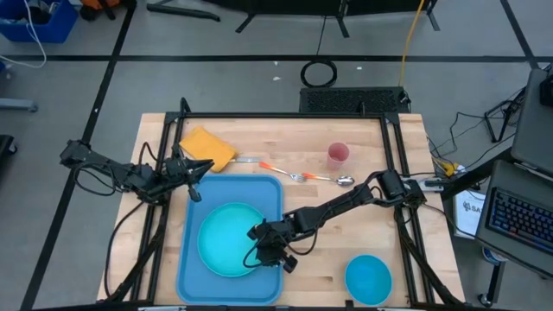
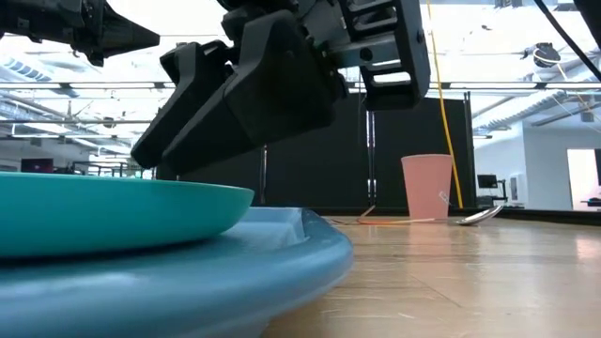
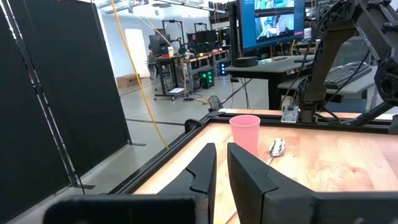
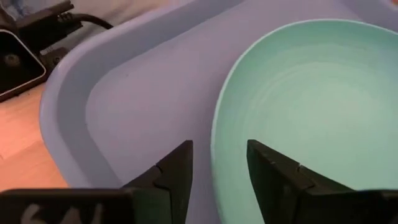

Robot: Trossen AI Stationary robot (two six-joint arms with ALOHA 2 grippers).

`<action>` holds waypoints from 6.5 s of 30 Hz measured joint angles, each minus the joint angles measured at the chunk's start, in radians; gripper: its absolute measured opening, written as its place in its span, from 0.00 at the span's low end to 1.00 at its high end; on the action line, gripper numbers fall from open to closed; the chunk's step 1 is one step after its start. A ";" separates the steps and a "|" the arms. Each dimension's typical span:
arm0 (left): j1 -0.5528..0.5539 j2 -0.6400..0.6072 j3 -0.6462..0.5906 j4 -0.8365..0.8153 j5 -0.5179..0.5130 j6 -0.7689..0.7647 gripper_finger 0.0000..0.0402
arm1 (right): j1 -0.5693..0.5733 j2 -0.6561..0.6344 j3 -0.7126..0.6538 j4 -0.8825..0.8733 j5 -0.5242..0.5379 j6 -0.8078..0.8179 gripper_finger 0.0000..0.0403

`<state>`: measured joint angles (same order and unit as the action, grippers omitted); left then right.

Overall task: Set up tray
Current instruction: Put the blue bowl on top of the green plate

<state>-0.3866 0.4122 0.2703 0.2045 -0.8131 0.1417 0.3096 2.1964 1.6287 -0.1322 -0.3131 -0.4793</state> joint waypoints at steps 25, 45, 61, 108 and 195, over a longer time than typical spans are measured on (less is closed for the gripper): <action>0.000 0.000 0.000 -0.021 0.000 -0.020 0.11 | -0.043 -0.254 0.000 -0.434 0.422 0.146 0.35; 0.000 0.000 0.000 -0.022 0.001 -0.029 0.11 | -0.204 -0.408 0.000 -0.859 0.496 0.396 0.35; 0.000 0.000 0.000 -0.020 0.001 -0.042 0.11 | -0.104 -0.489 0.000 -1.113 0.389 0.805 0.35; 0.000 0.000 0.000 0.080 0.065 0.165 0.11 | 0.381 -0.515 -0.222 -0.884 0.159 1.659 0.30; 0.000 0.000 0.000 0.023 0.140 0.090 0.11 | 0.070 -0.676 -0.411 -0.645 0.460 1.333 0.00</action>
<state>-0.3869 0.4123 0.2703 0.2271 -0.6727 0.2319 0.3801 1.5209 1.2179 -0.7771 0.1473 0.8533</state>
